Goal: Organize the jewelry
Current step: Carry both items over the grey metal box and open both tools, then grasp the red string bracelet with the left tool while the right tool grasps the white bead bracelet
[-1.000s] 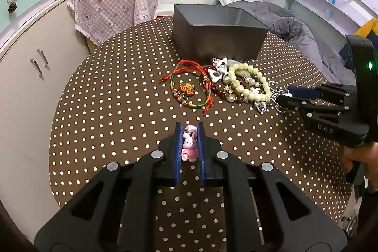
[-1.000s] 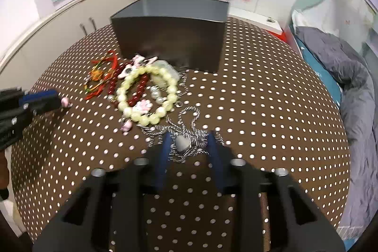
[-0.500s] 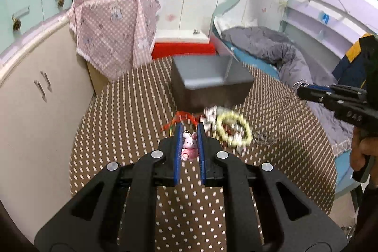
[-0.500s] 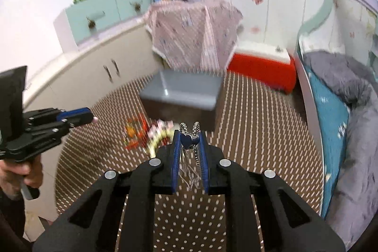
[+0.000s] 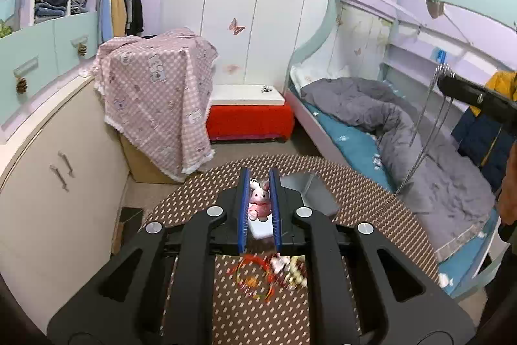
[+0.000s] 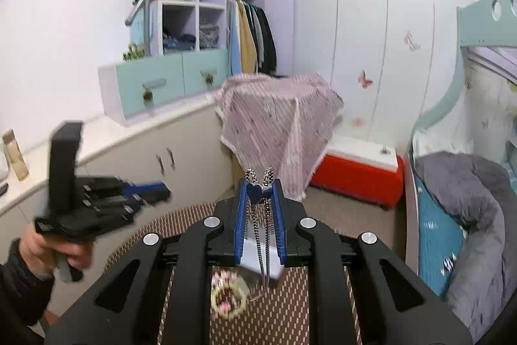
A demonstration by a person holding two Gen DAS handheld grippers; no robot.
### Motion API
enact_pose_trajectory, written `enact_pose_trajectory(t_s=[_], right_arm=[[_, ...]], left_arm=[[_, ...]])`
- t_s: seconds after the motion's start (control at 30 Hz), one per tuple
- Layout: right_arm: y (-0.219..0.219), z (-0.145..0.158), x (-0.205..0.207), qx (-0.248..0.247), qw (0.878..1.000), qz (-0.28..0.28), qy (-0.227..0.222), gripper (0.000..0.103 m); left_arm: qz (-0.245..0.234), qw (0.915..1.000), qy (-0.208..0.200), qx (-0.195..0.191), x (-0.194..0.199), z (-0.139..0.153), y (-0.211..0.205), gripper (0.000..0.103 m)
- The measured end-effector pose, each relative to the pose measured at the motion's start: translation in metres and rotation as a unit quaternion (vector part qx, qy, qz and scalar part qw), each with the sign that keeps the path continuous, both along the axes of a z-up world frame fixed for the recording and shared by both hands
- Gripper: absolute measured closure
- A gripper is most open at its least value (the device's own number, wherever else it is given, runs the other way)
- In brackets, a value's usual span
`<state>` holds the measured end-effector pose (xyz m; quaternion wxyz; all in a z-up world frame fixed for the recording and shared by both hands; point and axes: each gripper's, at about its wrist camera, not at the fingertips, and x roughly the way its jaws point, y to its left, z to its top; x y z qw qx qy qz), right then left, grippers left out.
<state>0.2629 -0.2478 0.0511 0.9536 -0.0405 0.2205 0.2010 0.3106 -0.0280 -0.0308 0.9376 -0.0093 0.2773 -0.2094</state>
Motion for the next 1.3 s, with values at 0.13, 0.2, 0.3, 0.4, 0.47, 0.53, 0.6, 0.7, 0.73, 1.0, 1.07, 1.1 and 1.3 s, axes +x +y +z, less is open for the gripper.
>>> enact_pose_trajectory(t_s=[0.13,0.2,0.3,0.4,0.47,0.53,0.6,0.7,0.73,1.0,1.07,1.1,1.3], right_arm=[[0.003,0.014,0.023,0.006,1.000,0.008,-0.002,0.090],[0.003,0.014,0.032,0.010,1.000,0.011,0.005,0.090],[0.006,0.005,0.051,0.016,0.999,0.015,0.026,0.090],[0.006,-0.016,0.070,0.024,0.998,0.013,0.058,0.089],[0.007,-0.034,0.083,0.026,0.996,0.005,0.085,0.088],[0.004,-0.058,0.098,0.033,0.992,-0.008,0.119,0.081],[-0.003,-0.072,0.107,0.040,0.989,-0.036,0.136,0.047],[-0.016,-0.080,0.105,0.062,0.987,-0.064,0.131,0.015],[-0.019,-0.080,0.103,0.067,0.987,-0.072,0.131,0.010],[-0.033,-0.075,0.076,0.094,0.981,-0.120,0.118,0.008],[-0.033,-0.072,0.065,0.097,0.980,-0.132,0.113,0.008],[-0.032,-0.070,0.062,0.097,0.980,-0.136,0.111,0.008],[-0.020,-0.051,0.022,0.086,0.980,-0.162,0.082,0.008]], left_arm=[[-0.009,0.9999,0.012,-0.001,0.025,0.005,-0.012,0.091],[-0.016,0.9997,0.018,-0.002,0.033,0.004,-0.019,0.091],[-0.023,0.9993,0.031,0.005,0.046,-0.001,-0.033,0.091],[-0.025,0.9983,0.051,0.016,0.062,-0.014,-0.043,0.090],[-0.024,0.9973,0.065,0.023,0.073,-0.023,-0.047,0.088],[-0.014,0.9965,0.076,0.032,0.082,-0.031,-0.046,0.026],[0.030,0.9978,0.049,0.034,0.078,-0.033,-0.038,0.012],[0.049,0.9970,0.055,0.023,0.077,-0.033,-0.023,0.012],[0.063,0.9963,0.053,0.025,0.074,-0.032,-0.017,0.012],[0.104,0.9944,0.003,0.012,0.033,-0.010,0.021,0.007],[0.108,0.9941,-0.008,0.010,0.025,-0.005,0.030,0.007],[0.107,0.9942,-0.012,0.009,0.020,-0.004,0.033,0.007],[0.104,0.9941,-0.028,0.002,-0.004,-0.001,0.050,0.007]])
